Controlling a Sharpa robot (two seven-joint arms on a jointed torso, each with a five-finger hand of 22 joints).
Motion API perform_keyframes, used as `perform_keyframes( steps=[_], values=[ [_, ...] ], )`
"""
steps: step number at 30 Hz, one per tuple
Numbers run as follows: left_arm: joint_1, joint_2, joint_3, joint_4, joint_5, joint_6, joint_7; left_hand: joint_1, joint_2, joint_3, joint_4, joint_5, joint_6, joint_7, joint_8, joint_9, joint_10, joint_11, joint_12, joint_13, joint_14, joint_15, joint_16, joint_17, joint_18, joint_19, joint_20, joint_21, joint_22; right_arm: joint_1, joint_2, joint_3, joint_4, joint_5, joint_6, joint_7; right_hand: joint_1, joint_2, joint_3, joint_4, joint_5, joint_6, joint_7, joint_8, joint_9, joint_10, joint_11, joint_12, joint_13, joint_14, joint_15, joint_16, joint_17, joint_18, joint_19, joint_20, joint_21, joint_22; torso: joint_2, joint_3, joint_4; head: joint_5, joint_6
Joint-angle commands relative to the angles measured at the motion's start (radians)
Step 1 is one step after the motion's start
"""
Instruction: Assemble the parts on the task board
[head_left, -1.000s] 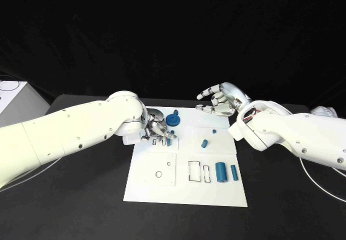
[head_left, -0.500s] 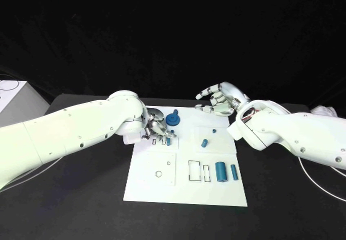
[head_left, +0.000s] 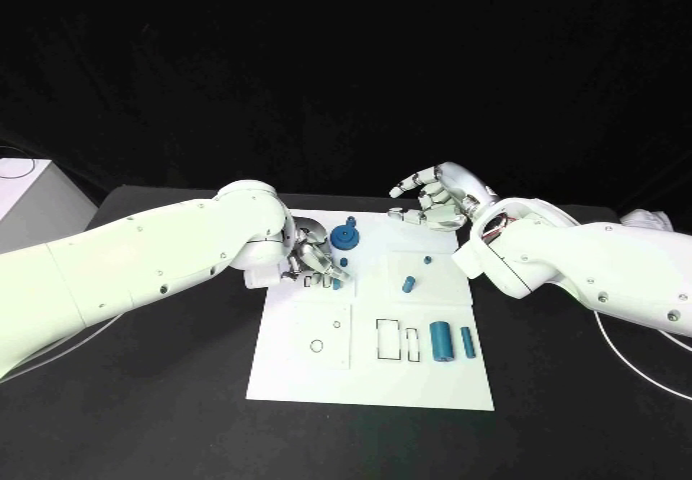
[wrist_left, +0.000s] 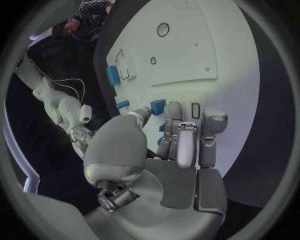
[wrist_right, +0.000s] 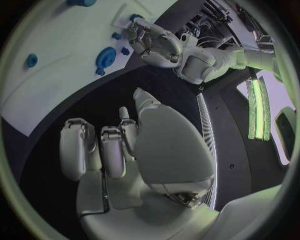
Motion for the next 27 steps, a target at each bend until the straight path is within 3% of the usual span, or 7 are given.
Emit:
perform_keyframes(
  steps=[1,6,9,12,15,19,27],
  values=[
    [-0.001,0.003,-0.001,-0.002,0.009,0.033,0.004,0.010,-0.001,0.005,-0.001,0.002,-0.004,0.000,0.007,0.001,-0.008,-0.001,0.004,-0.001,0.007,-0.001,0.003,0.054,-0.013,0.002,0.005,0.004,0.001,0.000,0.001,0.000,-0.001,-0.008,0.011,0.001,-0.008,0.001,0.005,0.002,-0.007,-0.007,0.003,-0.006,-0.002,-0.006,0.002,-0.004,0.075,0.087,0.007,-0.004,0.211,0.008,0.016,0.008,-0.003,0.092,0.000,-0.0004,-0.0010,0.000,-0.001],
    [-0.001,0.003,-0.001,-0.002,0.014,0.021,0.005,0.025,0.005,0.014,-0.001,0.002,-0.003,-0.001,0.007,0.005,-0.009,-0.003,0.005,-0.002,0.007,-0.002,0.004,0.056,-0.013,0.002,0.005,0.006,0.003,-0.001,0.001,0.000,-0.002,-0.008,0.011,0.001,-0.008,0.001,0.005,0.002,-0.007,-0.007,0.003,-0.006,-0.002,-0.006,0.002,-0.004,0.075,0.087,0.007,-0.004,0.211,0.008,0.016,0.008,-0.003,0.092,0.000,-0.0001,0.0000,0.000,-0.001],
    [-0.002,0.002,-0.001,-0.001,0.028,-0.001,0.009,0.078,0.031,0.061,-0.015,0.002,-0.004,-0.007,0.006,0.010,-0.010,-0.008,0.005,-0.005,0.008,-0.007,0.005,0.057,-0.013,0.002,0.003,0.008,0.006,-0.001,0.002,0.000,-0.002,-0.008,0.012,0.001,-0.008,0.001,0.005,0.002,-0.007,-0.007,0.003,-0.006,-0.002,-0.006,0.002,-0.004,0.075,0.087,0.007,-0.004,0.211,0.008,0.016,0.008,-0.003,0.092,0.001,0.0000,0.0005,-0.001,-0.001],
    [-0.002,-0.002,-0.001,0.001,0.058,-0.036,0.014,0.124,0.038,0.126,-0.033,0.003,-0.007,-0.011,0.007,0.020,-0.011,-0.012,0.004,-0.009,0.010,-0.011,0.006,0.061,-0.014,0.003,-0.001,0.013,0.012,-0.001,0.002,0.000,-0.002,-0.008,0.012,0.001,-0.008,0.001,0.005,0.002,-0.007,-0.007,0.003,-0.006,-0.002,-0.006,0.002,-0.004,0.075,0.087,0.007,-0.004,0.211,0.008,0.016,0.008,-0.003,0.092,0.001,-0.0003,0.0006,-0.001,0.000],
    [-0.002,-0.006,0.000,0.002,0.091,-0.073,0.019,0.163,0.022,0.230,-0.072,0.003,-0.013,-0.015,0.016,0.037,-0.012,-0.016,0.001,-0.016,0.010,-0.015,0.006,0.061,-0.015,0.004,-0.005,0.017,0.016,-0.001,0.002,0.000,-0.004,-0.008,0.013,0.000,-0.008,0.001,0.005,0.002,-0.007,-0.007,0.003,-0.006,-0.002,-0.006,0.002,-0.004,0.075,0.087,0.007,-0.004,0.211,0.008,0.016,0.008,-0.003,0.092,0.000,0.0001,0.0008,-0.001,-0.001],
    [-0.002,-0.011,0.003,0.005,0.116,-0.098,0.023,0.144,-0.016,0.390,-0.119,0.002,-0.026,-0.013,0.041,0.073,-0.005,-0.015,0.005,-0.023,0.011,-0.014,0.006,0.063,-0.015,0.003,-0.005,0.021,0.020,-0.002,0.002,0.000,-0.005,-0.008,0.014,-0.001,-0.008,0.001,0.005,0.002,-0.007,-0.007,0.003,-0.006,-0.002,-0.006,0.002,-0.004,0.075,0.087,0.007,-0.004,0.211,0.008,0.016,0.008,-0.003,0.092,0.001,0.0004,0.0005,-0.001,0.000],
    [-0.002,-0.032,0.007,0.025,0.144,-0.108,0.025,0.118,-0.032,0.469,-0.164,0.002,-0.031,-0.011,0.056,0.096,-0.001,-0.015,0.011,-0.027,0.014,-0.014,0.009,0.069,-0.016,0.006,-0.004,0.027,0.029,-0.004,0.003,0.000,-0.009,-0.005,0.019,-0.003,-0.011,0.002,0.008,0.003,-0.008,-0.006,0.003,-0.005,-0.002,-0.005,0.003,-0.003,0.076,0.087,0.007,-0.005,0.210,0.009,0.016,0.009,-0.005,0.091,0.001,0.0007,0.0017,-0.003,0.002]
  ],
)
